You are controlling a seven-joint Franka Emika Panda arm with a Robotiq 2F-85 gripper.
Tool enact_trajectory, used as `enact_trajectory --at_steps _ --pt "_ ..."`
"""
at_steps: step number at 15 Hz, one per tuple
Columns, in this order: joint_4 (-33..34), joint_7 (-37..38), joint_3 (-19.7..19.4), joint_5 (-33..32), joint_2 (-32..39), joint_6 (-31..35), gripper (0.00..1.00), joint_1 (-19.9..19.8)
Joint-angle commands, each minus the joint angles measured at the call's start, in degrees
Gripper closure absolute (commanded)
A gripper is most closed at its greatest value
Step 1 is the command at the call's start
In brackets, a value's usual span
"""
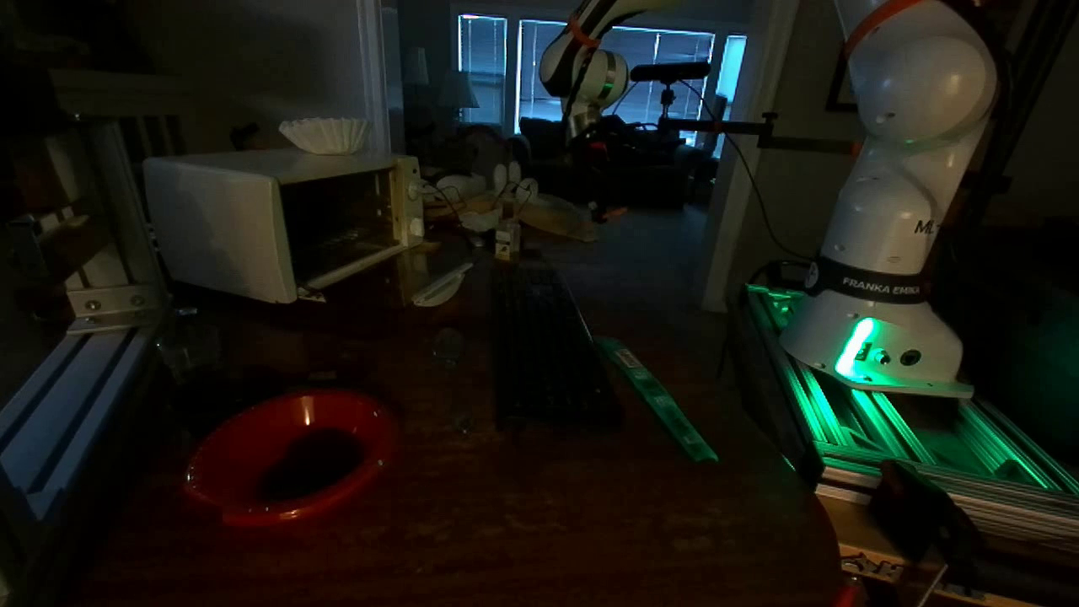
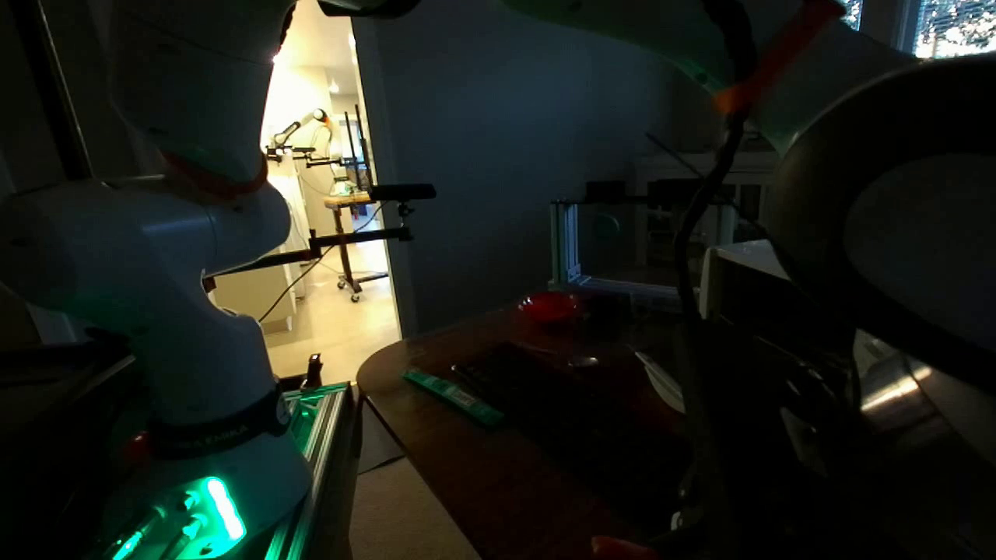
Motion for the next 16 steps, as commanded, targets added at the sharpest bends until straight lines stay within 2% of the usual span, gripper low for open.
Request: enact_trajectory --at_steps 1,16 --pt "1.7 -0.4 0.6 1.4 0.8 1.4 0.95 -1.4" --pt "0.2 -4.4 2.9 4.8 2.0 11.2 0.95 -2.7"
